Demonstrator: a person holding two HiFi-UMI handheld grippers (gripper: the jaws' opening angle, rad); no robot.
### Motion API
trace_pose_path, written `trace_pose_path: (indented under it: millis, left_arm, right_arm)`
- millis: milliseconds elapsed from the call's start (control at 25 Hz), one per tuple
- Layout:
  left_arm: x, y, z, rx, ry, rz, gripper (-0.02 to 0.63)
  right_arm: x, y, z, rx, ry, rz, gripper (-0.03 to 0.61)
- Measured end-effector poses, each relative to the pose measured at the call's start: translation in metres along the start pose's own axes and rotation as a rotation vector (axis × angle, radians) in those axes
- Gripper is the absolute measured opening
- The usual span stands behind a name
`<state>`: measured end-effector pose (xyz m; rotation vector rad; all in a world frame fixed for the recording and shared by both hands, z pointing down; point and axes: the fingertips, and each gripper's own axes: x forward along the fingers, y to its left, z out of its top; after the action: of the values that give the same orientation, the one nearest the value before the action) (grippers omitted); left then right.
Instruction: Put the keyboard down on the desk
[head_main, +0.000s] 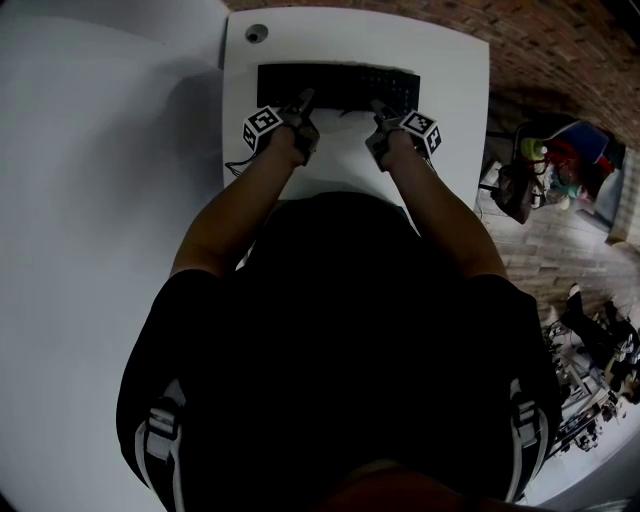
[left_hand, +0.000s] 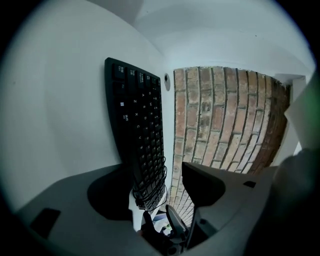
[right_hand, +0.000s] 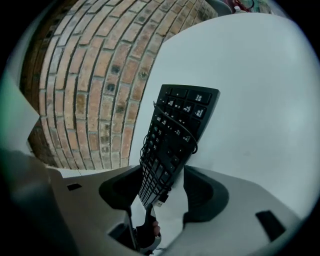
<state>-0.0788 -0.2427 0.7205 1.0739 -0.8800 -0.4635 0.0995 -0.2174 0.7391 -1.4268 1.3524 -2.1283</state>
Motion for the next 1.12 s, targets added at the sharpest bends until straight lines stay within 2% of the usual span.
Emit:
trace_pose_path:
  millis: [120, 320, 480, 680, 880, 1000, 1120]
  left_arm:
    - [-0.003, -0.010, 0.002, 0.070, -0.001, -0.010, 0.293]
    - [-0.010, -0.035, 0.001, 0.282, -0.013, -0.023, 0.288]
    - [-0.017, -0.051, 0.001, 0.349, -0.025, -0.051, 0.236]
    - [-0.025, -0.070, -0.002, 0.486, -0.024, -0.077, 0.162]
    - [-0.037, -0.085, -0.004, 0.630, -0.025, -0.099, 0.107]
    - [-0.042, -0.095, -0.006, 0.734, -0.024, -0.105, 0.078]
    - [-0.046, -0.106, -0.012, 0.793, -0.024, -0.126, 0.058]
  right_arm:
    - [-0.002, 0.009, -0.003, -0.075, 0.011, 0.021, 0.258]
    - [-0.008, 0.023, -0.003, -0.185, 0.014, 0.041, 0.254]
    - [-0.014, 0.035, -0.003, -0.282, 0.004, 0.049, 0.188]
    - [-0.025, 0.046, 0.001, -0.426, -0.036, 0.042, 0.112]
    - [-0.034, 0.058, -0.001, -0.559, -0.069, 0.044, 0.077]
    - [-0.040, 0.069, 0.002, -0.677, -0.114, 0.042, 0.064]
    - [-0.046, 0.080, 0.006, -0.765, -0.154, 0.053, 0.058]
